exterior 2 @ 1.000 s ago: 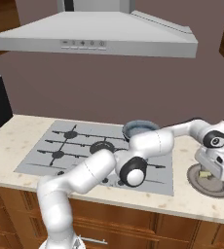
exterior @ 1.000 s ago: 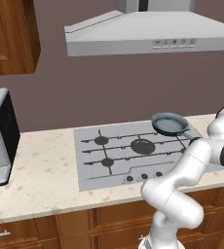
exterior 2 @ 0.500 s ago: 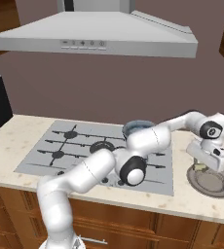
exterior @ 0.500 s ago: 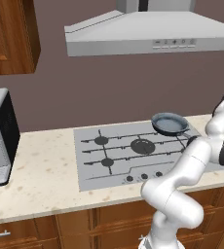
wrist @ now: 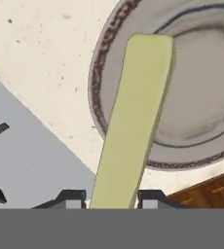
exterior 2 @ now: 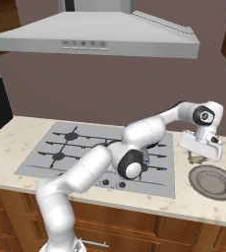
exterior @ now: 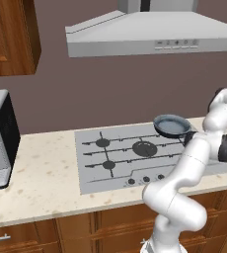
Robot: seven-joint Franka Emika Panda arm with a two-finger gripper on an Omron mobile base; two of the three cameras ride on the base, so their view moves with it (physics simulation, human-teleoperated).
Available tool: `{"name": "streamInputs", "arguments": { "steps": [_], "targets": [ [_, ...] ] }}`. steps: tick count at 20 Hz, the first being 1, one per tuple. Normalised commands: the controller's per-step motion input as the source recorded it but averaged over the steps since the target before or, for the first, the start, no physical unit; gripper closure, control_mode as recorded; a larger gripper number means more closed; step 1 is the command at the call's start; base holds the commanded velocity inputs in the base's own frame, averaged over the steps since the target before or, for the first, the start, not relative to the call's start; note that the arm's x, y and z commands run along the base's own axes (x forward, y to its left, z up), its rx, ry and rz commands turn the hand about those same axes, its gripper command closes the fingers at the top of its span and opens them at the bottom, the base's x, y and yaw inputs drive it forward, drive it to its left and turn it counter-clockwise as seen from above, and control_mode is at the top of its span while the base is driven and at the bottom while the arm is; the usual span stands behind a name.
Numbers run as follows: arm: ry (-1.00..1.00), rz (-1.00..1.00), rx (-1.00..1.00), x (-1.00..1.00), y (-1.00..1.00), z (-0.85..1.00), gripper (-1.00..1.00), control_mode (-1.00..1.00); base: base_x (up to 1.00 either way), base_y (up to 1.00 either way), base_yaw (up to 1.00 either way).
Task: Pick up the butter stick and place it in the pan. Then turn on the burner for the pan.
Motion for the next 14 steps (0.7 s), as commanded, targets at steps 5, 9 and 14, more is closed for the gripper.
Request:
{"name": "streamInputs", "arguments": {
  "steps": [5,9,14],
  "targets": [
    [0.0,0.39,0.05,-0.58,0.21,0.17,1.0,-1.0,0.0,0.0,0.0],
    [-0.09,0.41,0.13,-0.63,0.11,0.09,1.0,-1.0,0.0,0.0,0.0],
    [-0.25,0.38,0.19,-0.38,0.21,0.07,1.0,-1.0,0.0,0.0,0.0]
  ]
}}
